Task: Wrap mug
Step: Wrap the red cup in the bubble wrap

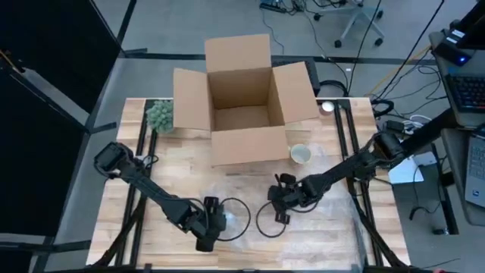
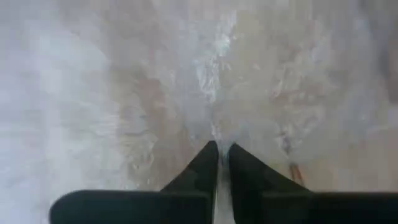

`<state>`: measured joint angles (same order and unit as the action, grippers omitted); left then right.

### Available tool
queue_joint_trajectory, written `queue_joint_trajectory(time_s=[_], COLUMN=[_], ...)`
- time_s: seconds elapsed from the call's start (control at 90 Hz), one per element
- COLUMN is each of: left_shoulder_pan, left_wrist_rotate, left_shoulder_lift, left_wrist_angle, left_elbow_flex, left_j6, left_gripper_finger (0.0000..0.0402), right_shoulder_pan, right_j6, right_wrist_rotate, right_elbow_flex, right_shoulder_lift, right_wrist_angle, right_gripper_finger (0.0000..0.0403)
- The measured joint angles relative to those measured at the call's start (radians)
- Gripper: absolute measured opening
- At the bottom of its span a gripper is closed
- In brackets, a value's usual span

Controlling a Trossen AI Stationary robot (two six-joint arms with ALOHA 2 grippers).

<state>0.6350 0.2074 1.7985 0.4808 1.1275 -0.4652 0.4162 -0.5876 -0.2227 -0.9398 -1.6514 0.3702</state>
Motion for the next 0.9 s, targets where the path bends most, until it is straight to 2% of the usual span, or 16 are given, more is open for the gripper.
queue_joint_trajectory(time_s=[0.1, 0.233, 0.467, 0.9], left_shoulder_pan=[0.0, 0.0, -0.005, -0.004], left_wrist_rotate=[-0.001, -0.006, -0.017, -0.016], left_shoulder_lift=[0.0, 0.0, 0.0, 0.0], left_wrist_angle=[0.0, 0.0, 0.0, -0.001], left_elbow_flex=[0.0, 0.0, 0.0, -0.001], left_j6=[0.003, 0.028, 0.052, 0.061], left_gripper_finger=[0.0206, 0.0206, 0.0206, 0.0206], right_shoulder_pan=[0.026, 0.047, 0.038, 0.009], right_j6=[0.027, 0.135, 0.289, 0.445], right_wrist_rotate=[-0.045, -0.082, -0.081, -0.055], right_elbow_flex=[0.0, -0.003, -0.003, -0.004], right_shoulder_lift=[0.041, 0.049, -0.051, -0.247], right_wrist_angle=[-0.069, -0.3, -0.675, -1.123], right_gripper_finger=[0.0005, 0.0002, 0.0001, 0.0])
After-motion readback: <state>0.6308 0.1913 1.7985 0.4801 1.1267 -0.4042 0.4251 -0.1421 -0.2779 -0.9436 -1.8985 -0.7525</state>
